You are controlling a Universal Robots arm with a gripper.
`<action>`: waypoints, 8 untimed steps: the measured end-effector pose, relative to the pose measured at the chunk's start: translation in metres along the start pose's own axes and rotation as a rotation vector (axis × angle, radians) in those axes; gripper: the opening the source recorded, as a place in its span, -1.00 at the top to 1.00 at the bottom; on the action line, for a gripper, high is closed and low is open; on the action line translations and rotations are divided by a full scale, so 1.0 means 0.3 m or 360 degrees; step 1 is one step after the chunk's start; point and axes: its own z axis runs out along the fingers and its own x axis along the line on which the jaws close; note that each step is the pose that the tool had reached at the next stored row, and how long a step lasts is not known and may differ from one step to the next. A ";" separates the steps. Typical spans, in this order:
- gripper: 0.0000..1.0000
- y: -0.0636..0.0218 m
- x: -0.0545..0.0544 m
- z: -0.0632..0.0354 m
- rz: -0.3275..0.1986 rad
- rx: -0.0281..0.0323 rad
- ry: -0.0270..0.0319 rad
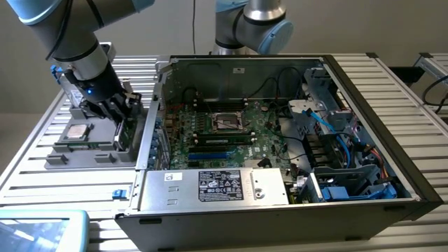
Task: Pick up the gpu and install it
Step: 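Pick up the gpu and move the gpu toward the slot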
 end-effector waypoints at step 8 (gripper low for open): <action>0.44 0.016 -0.006 -0.120 0.0000 -0.00001 -0.00001</action>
